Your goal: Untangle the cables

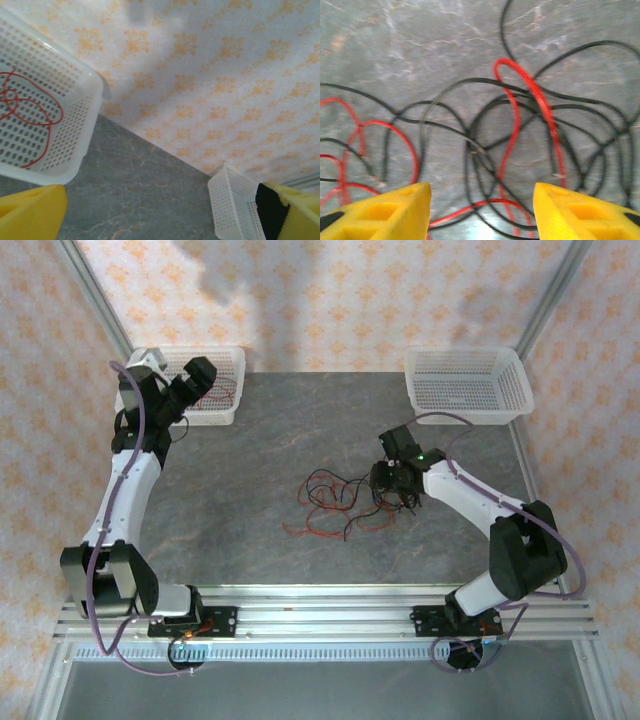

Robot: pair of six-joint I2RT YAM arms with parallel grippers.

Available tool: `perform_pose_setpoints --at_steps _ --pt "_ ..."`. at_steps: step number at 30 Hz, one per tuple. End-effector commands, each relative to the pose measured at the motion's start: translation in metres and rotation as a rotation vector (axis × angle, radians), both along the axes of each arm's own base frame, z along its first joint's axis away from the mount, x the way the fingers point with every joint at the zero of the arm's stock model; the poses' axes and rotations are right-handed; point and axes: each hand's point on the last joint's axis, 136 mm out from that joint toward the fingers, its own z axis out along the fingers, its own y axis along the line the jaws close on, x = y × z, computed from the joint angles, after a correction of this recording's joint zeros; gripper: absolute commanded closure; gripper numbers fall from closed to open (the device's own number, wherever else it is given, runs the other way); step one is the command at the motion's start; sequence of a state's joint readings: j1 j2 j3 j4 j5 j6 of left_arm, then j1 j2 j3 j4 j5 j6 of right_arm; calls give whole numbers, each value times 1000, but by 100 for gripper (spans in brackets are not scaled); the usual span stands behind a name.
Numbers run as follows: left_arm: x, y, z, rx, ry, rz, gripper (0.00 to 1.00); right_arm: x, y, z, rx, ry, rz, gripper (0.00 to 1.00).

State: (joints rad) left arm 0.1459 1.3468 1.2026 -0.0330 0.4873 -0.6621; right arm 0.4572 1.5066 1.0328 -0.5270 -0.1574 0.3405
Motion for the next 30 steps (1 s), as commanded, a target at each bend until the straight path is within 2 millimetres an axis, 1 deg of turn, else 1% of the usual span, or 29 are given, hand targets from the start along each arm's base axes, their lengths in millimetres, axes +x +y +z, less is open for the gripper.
perform_pose_setpoints --at_steps 1,5,9,11,15,18,24,27,30 --pt "-17 12 8 33 -28 70 3 9 27 -6 172 10 -43 41" --pt "-29 15 -4 53 -3 95 3 24 36 -21 259 22 -174 40" --pt "-31 13 -17 49 22 83 3 35 36 -33 284 27 -272 40" --pt "-32 12 -23 47 31 83 3 42 33 -35 285 5 -309 41" --pt "-32 14 -28 52 36 91 3 52 31 -36 295 -32 -359 43" --pt "-32 14 -30 54 40 89 3 56 31 -45 290 -30 -382 46" --pt "-31 12 -37 47 51 79 3 53 37 -69 266 3 -393 49" --pt "-30 11 -37 45 53 77 4 56 40 -73 256 -5 -393 55" --pt "-31 11 -36 47 53 79 4 62 44 -72 239 -28 -387 61"
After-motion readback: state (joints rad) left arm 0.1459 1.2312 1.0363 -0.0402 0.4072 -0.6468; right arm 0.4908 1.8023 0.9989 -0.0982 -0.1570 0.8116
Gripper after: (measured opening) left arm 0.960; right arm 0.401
